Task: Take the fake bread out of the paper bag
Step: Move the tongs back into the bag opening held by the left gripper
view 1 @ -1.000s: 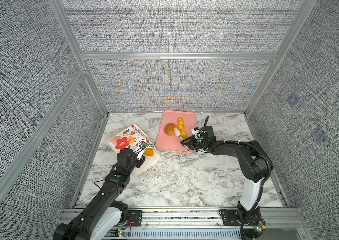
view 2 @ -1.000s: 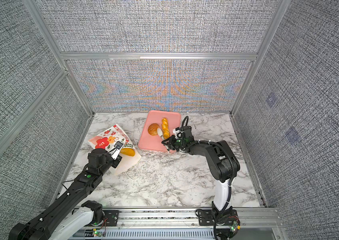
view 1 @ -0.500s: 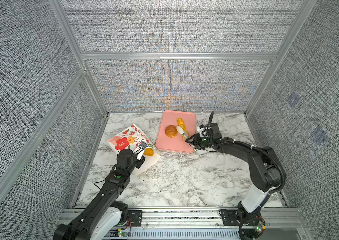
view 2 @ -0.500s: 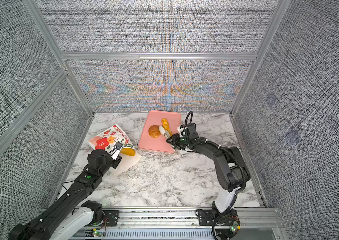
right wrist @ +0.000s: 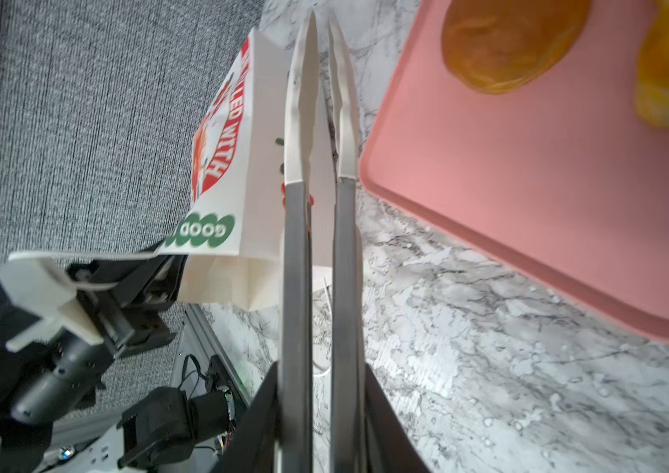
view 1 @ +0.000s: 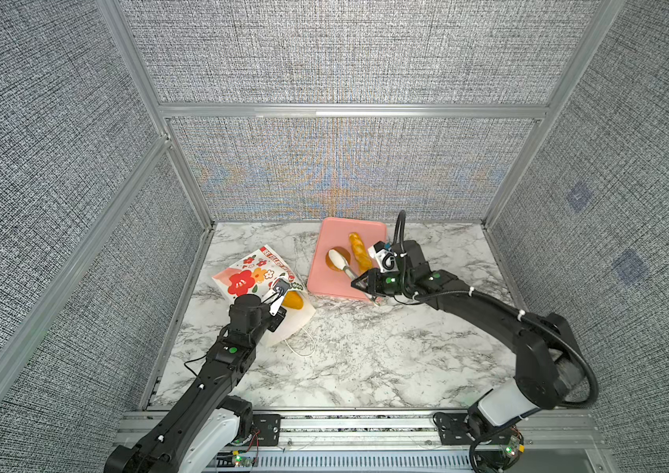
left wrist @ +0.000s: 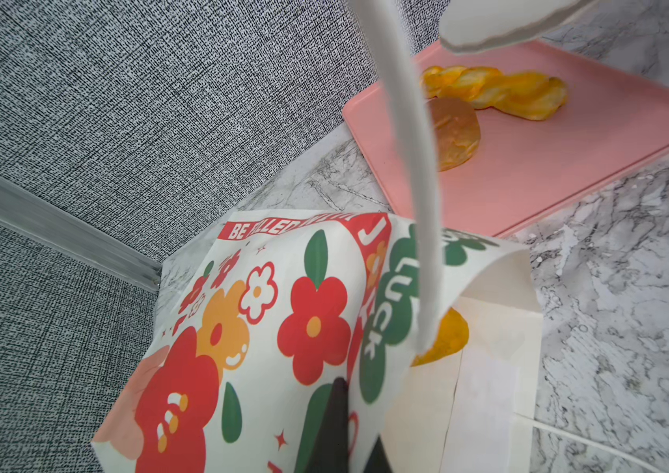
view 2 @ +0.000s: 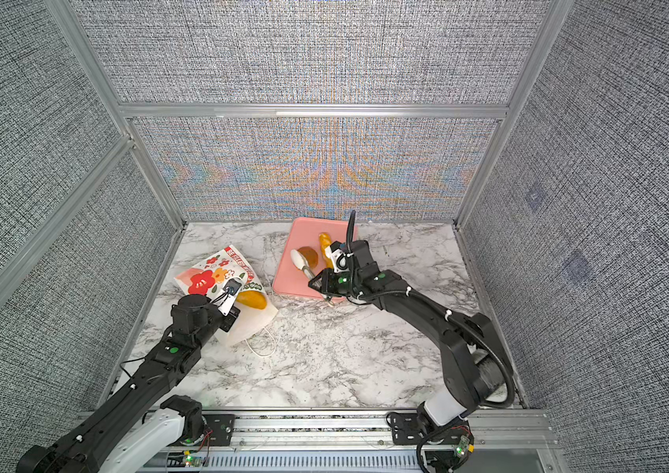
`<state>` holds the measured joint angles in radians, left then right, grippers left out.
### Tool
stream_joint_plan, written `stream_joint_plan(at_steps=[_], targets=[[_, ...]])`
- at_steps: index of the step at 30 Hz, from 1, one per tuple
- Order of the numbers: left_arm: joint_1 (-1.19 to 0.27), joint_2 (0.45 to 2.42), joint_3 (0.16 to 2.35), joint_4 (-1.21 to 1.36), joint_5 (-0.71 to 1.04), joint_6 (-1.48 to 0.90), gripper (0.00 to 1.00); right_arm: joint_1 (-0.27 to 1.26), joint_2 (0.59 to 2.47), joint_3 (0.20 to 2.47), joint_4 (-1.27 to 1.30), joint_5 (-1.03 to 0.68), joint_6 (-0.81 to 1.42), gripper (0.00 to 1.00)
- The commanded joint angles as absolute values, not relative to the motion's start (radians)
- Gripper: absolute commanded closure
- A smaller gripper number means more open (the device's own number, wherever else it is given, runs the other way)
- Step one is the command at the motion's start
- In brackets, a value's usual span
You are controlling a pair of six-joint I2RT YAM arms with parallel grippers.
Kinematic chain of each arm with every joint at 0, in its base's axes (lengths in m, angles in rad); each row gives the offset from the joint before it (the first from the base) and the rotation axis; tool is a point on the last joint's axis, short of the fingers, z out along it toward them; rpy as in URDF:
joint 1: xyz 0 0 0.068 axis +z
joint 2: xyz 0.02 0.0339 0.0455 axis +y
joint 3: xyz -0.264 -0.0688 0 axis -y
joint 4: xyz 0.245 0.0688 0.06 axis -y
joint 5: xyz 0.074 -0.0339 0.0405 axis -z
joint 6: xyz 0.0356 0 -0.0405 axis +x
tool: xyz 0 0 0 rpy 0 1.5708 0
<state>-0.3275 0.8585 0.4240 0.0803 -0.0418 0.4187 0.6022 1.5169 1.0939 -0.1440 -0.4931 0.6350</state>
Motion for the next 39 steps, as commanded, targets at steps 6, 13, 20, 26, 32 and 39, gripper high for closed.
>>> stream_joint_plan(at_steps=[6, 13, 20, 26, 32, 39], targets=[[-0.328, 0.872, 0.425, 0.105, -0.015, 0.394, 1.0, 0.788, 1.257, 0.886, -0.223, -0.318, 0.513, 0.71], [-0.329, 0.894, 0.436, 0.118, -0.018, 0.372, 1.0, 0.905, 1.26, 0.836, -0.209, -0.318, 0.431, 0.71], [-0.328, 0.902, 0.439, 0.118, -0.017, 0.33, 1.0, 0.925, 1.439, 0.917, -0.107, -0.397, 0.422, 0.73], [-0.328, 0.913, 0.444, 0.115, -0.015, 0.329, 1.0, 0.952, 1.6, 1.087, -0.148, -0.313, 0.358, 0.7], [-0.328, 0.908, 0.442, 0.111, -0.022, 0.318, 1.0, 0.959, 1.698, 1.216, -0.263, -0.122, 0.275, 0.62], [-0.328, 0.908, 0.443, 0.112, -0.026, 0.314, 1.0, 0.985, 1.768, 1.287, -0.278, 0.012, 0.205, 0.57]])
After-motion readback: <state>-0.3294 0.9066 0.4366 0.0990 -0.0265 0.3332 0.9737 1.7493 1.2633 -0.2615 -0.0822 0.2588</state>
